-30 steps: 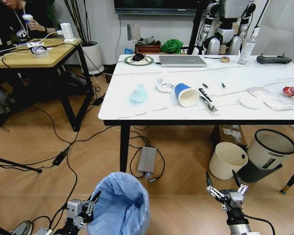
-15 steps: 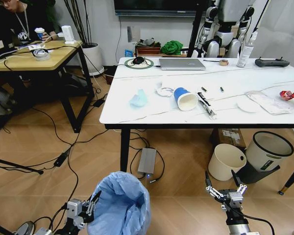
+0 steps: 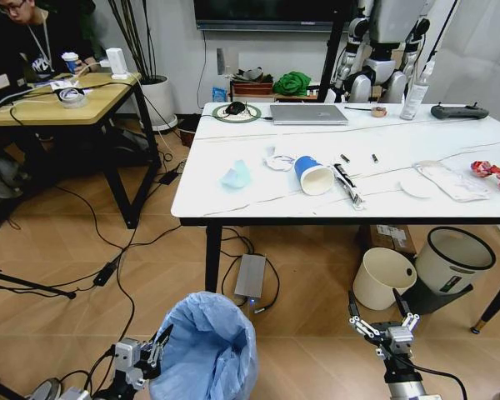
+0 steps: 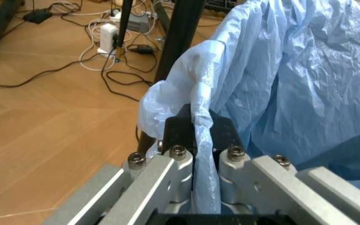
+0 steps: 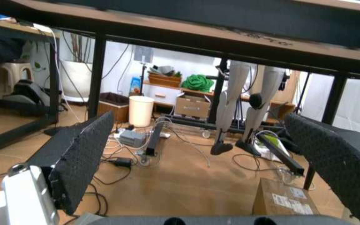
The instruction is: Pick up the trash bin and place the trash from the table into it.
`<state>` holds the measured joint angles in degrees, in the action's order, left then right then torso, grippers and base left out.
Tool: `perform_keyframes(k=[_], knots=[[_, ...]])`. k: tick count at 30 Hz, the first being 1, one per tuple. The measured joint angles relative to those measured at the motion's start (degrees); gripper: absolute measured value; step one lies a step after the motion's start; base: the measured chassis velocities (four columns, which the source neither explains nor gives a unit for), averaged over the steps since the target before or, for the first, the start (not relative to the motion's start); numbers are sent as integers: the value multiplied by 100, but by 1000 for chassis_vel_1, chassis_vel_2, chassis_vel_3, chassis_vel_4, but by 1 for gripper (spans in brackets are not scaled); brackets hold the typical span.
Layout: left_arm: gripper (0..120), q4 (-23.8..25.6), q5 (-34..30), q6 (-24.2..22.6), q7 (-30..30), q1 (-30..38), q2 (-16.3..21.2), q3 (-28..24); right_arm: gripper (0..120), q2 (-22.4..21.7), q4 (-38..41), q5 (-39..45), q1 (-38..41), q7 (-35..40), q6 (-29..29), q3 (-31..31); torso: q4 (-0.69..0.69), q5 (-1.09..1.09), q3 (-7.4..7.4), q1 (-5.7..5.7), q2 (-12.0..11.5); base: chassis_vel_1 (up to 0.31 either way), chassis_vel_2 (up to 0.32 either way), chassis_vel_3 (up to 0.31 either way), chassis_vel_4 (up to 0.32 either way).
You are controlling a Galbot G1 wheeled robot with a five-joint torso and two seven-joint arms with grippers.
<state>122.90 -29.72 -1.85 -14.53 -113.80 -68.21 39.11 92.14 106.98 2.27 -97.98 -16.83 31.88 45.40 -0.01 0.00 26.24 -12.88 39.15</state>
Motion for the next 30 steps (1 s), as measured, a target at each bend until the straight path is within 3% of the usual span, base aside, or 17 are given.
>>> perform_keyframes(k=[30], knots=[[0,-14,78,-72,57,42,-44,-76,100,0,-38,7,24,0,-74,-46,0,0,449,-311,760,0,0,0,0]])
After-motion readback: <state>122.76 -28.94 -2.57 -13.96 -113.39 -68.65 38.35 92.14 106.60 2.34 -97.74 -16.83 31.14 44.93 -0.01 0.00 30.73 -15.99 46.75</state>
